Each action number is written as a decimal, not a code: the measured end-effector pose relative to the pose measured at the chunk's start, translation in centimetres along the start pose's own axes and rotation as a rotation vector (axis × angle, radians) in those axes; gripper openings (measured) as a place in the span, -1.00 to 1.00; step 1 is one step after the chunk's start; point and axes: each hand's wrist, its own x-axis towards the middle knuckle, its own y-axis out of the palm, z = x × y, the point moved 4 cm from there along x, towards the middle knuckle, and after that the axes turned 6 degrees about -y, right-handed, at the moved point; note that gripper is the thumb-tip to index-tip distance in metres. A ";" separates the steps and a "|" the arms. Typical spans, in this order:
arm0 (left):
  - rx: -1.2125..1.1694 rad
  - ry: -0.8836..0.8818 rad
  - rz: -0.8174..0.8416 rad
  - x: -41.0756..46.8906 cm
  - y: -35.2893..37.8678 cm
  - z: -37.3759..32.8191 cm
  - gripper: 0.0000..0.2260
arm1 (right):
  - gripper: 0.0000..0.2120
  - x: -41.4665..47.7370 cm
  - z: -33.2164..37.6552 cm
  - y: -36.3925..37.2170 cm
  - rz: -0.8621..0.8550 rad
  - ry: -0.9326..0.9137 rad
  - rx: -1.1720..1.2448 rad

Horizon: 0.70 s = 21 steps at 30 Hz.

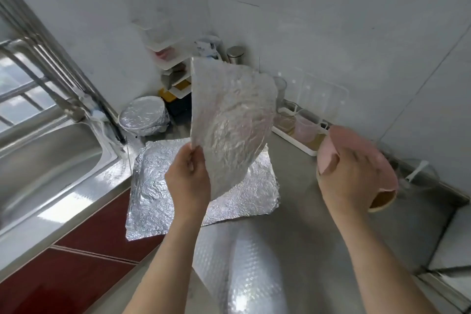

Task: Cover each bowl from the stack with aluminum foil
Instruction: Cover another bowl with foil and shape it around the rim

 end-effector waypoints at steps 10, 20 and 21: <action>-0.421 -0.159 -0.171 2.4 -5.6 0.0 -0.37 | -0.79 -1.2 8.1 -0.7 -0.251 -0.464 0.318; -0.675 -0.245 -0.244 6.6 -11.3 0.1 -0.65 | -0.67 -6.8 12.8 8.2 0.095 -0.636 0.409; -0.667 -0.261 -0.166 6.5 -11.0 0.0 -0.62 | -0.65 -7.3 13.1 8.8 0.137 -0.657 0.404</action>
